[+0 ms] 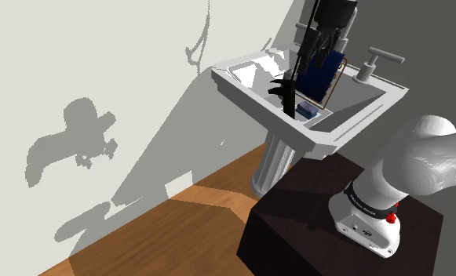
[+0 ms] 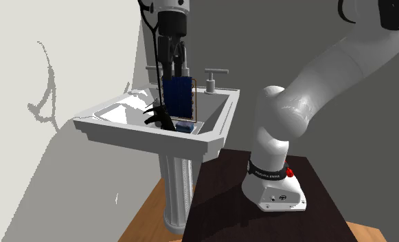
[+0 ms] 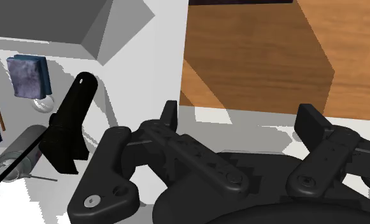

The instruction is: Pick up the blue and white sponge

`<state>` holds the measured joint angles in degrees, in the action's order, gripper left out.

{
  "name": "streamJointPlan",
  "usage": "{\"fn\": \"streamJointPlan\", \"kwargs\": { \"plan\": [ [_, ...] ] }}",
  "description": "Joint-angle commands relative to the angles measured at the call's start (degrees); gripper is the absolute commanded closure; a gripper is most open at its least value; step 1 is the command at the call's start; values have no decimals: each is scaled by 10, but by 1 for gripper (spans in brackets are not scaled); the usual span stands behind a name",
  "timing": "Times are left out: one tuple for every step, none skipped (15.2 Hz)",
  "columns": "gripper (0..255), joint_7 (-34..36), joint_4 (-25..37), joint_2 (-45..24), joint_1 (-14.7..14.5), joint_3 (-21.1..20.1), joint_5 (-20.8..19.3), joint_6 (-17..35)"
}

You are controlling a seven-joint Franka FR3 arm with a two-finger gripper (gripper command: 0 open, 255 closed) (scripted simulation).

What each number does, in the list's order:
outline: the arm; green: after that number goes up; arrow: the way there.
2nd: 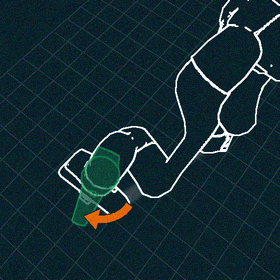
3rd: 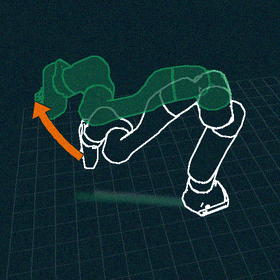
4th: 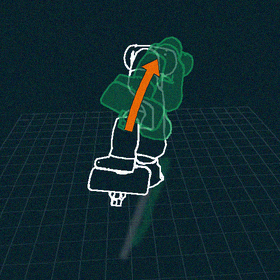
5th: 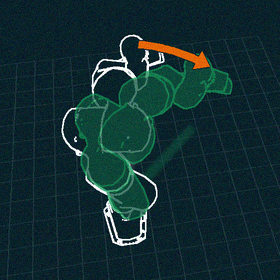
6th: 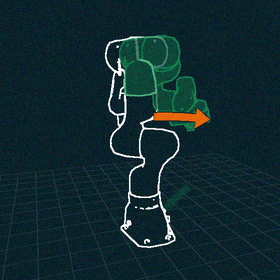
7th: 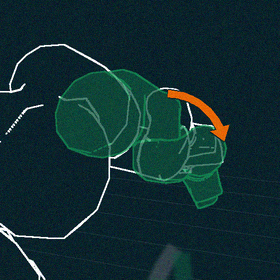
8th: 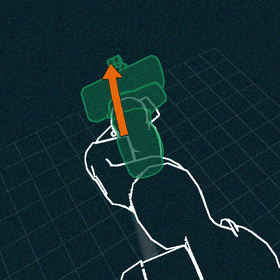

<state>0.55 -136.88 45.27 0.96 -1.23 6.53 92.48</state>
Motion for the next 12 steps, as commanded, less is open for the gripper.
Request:
{"fn": "streamJointPlan", "kwargs": {
  "plan": [
    [0,0,0,0,0,0,0,0],
    [0,-15,-13,0,3,10,-7,12],
    [0,-29,-24,0,6,20,-15,25],
    [0,-43,-36,-1,10,30,-22,37],
    [0,-58,-46,-3,13,41,-30,50],
    [0,-72,-56,-7,17,51,-37,64],
    [0,-87,-65,-11,21,62,-44,77],
    [0,-101,-73,-16,24,72,-52,91],
    [0,-115,-80,-22,28,83,-59,106],
    [0,-129,-87,-30,31,94,-66,120],
    [0,-144,-93,-38,35,106,-72,135],
    [0,-158,-98,-47,39,117,-79,150]
  ]
}}
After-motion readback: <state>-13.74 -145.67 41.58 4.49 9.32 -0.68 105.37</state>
